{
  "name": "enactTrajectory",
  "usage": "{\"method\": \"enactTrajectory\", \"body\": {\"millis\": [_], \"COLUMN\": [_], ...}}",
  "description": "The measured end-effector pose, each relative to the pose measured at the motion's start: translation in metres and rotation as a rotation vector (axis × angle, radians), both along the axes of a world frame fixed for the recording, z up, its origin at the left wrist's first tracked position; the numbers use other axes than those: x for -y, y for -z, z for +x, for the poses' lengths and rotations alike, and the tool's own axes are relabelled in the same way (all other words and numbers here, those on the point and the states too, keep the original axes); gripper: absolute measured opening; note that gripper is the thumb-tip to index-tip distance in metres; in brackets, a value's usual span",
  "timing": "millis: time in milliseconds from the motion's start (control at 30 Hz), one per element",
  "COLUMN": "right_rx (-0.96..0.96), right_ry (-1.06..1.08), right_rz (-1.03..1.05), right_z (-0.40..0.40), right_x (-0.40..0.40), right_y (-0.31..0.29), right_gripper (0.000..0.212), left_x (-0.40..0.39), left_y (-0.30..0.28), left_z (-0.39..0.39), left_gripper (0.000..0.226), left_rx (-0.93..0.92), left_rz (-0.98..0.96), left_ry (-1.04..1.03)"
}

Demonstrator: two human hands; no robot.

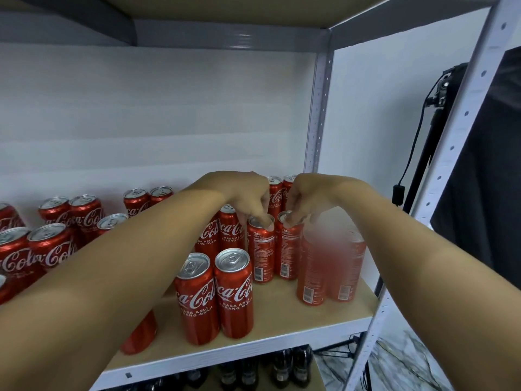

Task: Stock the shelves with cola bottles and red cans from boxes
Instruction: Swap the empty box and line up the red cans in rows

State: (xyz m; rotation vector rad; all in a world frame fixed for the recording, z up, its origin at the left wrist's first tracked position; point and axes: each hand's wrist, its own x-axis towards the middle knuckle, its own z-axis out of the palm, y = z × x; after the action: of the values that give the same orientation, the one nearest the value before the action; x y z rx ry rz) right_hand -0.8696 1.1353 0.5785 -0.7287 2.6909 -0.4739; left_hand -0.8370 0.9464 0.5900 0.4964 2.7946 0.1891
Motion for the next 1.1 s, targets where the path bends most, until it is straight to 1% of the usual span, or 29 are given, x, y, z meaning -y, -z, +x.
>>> {"method": "enactTrajectory", "body": {"millis": [67, 133, 300, 367, 500, 567, 633, 800, 933, 1033, 1100], "right_rx": [-0.001, -0.005, 0.023, 0.013, 0.0, 0.009, 0.011, 0.002, -0.007, -0.021, -0.02], "right_ry": [-0.017, -0.025, -0.049, -0.038, -0.04, -0.066, -0.077, -0.052, 0.007, -0.01, -0.039], "right_rz": [0.013, 0.006, -0.003, 0.044, 0.088, 0.097, 0.082, 0.042, 0.084, 0.114, 0.118], "right_z": [-0.001, 0.0, -0.001, -0.004, -0.011, -0.013, -0.012, -0.013, -0.013, -0.013, -0.015], "right_x": [0.001, 0.002, 0.001, 0.001, 0.001, 0.0, -0.001, 0.0, -0.001, -0.002, -0.002], "right_y": [0.0, -0.001, 0.0, 0.002, 0.001, -0.001, -0.003, 0.0, 0.002, -0.001, -0.002], "right_gripper": [0.032, 0.032, 0.052, 0.057, 0.055, 0.049, 0.042, 0.051, 0.049, 0.045, 0.041], "left_x": [0.001, 0.004, 0.006, 0.003, 0.002, 0.004, 0.005, 0.004, -0.002, -0.003, -0.003], "left_y": [0.0, 0.0, 0.001, 0.001, 0.0, -0.001, 0.0, 0.002, 0.001, -0.003, -0.005], "left_z": [0.0, 0.0, 0.001, 0.001, -0.002, -0.004, -0.006, -0.009, -0.007, -0.006, -0.006], "left_gripper": [0.034, 0.035, 0.052, 0.051, 0.038, 0.033, 0.038, 0.048, 0.043, 0.038, 0.041], "left_rx": [-0.042, -0.08, -0.075, -0.072, -0.06, -0.076, -0.087, -0.08, -0.071, -0.083, -0.085], "left_rz": [-0.001, -0.009, 0.011, -0.031, -0.008, -0.002, 0.012, 0.061, 0.018, 0.016, 0.018], "left_ry": [0.035, 0.057, -0.037, -0.075, -0.036, 0.011, 0.027, -0.025, -0.059, -0.007, 0.03]}}
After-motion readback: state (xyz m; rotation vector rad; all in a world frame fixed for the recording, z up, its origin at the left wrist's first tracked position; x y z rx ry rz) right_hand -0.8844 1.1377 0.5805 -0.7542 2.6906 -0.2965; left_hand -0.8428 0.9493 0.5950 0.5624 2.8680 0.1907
